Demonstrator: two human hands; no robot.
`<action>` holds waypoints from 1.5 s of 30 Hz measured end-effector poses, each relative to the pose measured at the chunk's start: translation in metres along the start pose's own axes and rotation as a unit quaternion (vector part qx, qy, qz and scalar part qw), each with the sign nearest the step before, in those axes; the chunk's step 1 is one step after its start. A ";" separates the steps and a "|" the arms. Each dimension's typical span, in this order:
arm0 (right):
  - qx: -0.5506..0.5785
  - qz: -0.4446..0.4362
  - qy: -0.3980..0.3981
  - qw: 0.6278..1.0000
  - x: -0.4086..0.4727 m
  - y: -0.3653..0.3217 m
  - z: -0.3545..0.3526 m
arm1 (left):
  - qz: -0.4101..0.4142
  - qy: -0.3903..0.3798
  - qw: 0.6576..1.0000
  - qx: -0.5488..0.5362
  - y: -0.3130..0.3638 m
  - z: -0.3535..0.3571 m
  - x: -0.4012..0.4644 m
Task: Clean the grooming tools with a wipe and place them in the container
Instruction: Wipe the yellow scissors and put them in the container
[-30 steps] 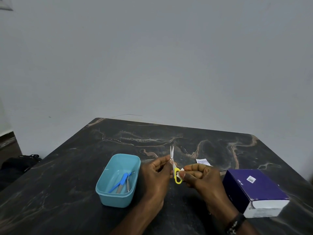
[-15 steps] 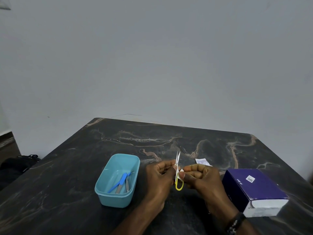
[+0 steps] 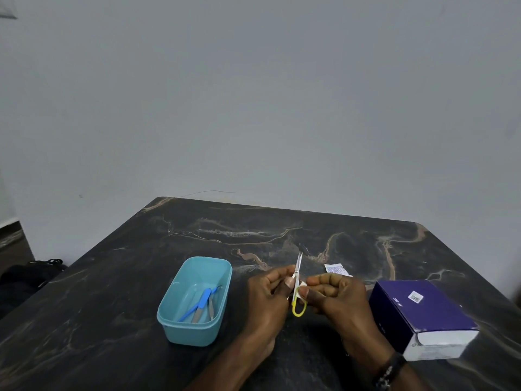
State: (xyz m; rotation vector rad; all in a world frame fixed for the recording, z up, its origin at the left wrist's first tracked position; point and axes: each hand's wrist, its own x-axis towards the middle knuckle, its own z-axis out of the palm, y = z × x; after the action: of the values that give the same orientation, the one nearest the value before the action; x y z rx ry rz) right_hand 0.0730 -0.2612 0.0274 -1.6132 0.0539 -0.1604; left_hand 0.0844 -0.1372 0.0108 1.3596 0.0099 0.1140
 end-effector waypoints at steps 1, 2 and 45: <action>0.006 -0.001 0.002 1.000 0.000 0.000 0.000 | 0.000 -0.002 1.000 0.000 0.001 0.000 -0.001; 0.010 -0.001 0.003 1.000 0.000 0.000 0.000 | 0.000 -0.005 1.000 -0.002 0.002 0.001 -0.002; 0.130 -0.039 0.127 0.983 0.013 0.009 -0.011 | -0.055 -0.106 0.992 0.034 -0.002 0.006 -0.010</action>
State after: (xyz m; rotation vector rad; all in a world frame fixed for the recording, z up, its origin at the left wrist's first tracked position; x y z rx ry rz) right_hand 0.0846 -0.2739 0.0196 -1.3267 0.1599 -0.4164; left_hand 0.0750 -0.1440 0.0093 1.4303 -0.0899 -0.1257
